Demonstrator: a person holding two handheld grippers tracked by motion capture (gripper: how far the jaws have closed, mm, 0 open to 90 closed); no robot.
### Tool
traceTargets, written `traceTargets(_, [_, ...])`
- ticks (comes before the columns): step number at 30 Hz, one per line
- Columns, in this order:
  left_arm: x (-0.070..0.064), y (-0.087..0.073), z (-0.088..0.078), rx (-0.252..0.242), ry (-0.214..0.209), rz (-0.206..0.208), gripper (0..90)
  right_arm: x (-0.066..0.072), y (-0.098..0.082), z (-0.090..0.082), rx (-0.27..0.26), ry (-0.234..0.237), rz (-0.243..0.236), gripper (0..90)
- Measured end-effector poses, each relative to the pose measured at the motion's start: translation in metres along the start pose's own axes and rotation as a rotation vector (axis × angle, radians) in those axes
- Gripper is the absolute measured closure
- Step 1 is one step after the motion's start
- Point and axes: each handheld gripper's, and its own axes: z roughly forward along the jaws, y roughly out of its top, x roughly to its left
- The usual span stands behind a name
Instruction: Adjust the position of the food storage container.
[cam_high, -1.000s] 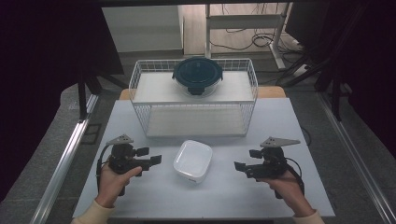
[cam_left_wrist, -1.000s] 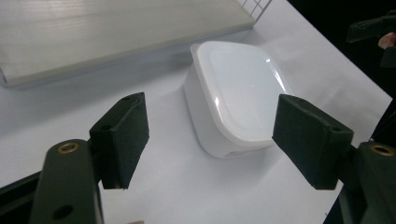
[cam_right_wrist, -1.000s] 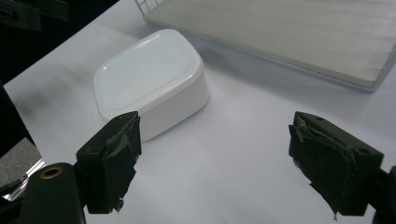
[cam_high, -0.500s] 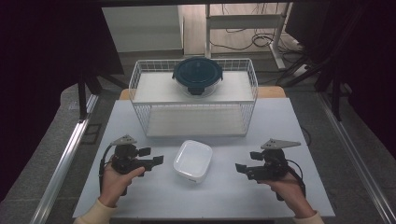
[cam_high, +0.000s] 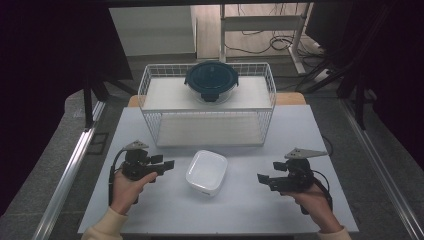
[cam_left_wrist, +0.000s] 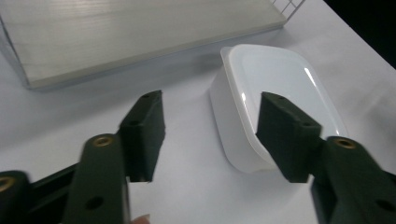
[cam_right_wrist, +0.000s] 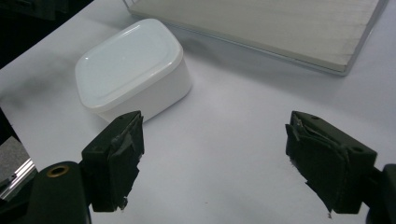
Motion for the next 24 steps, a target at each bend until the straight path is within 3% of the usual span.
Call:
traceTargets(6, [0.001,0.008,0.024,0.064,0.036,0.032,59.6,-0.002,-0.002,0.001,0.009,-0.011,-0.005,19.3])
traceTargets(14, [0.005,0.021,0.052,0.127,0.017,0.035,82.9,-0.007,-0.003,0.001,0.020,-0.025,0.007,19.3])
traceTargets(19, [0.006,0.029,0.063,0.166,0.016,0.042,89.3,-0.010,-0.005,0.002,0.025,-0.030,0.012,19.3])
traceTargets(24, [0.000,0.036,0.075,0.195,0.008,0.054,90.0,-0.013,-0.006,0.003,0.032,-0.039,0.021,19.3])
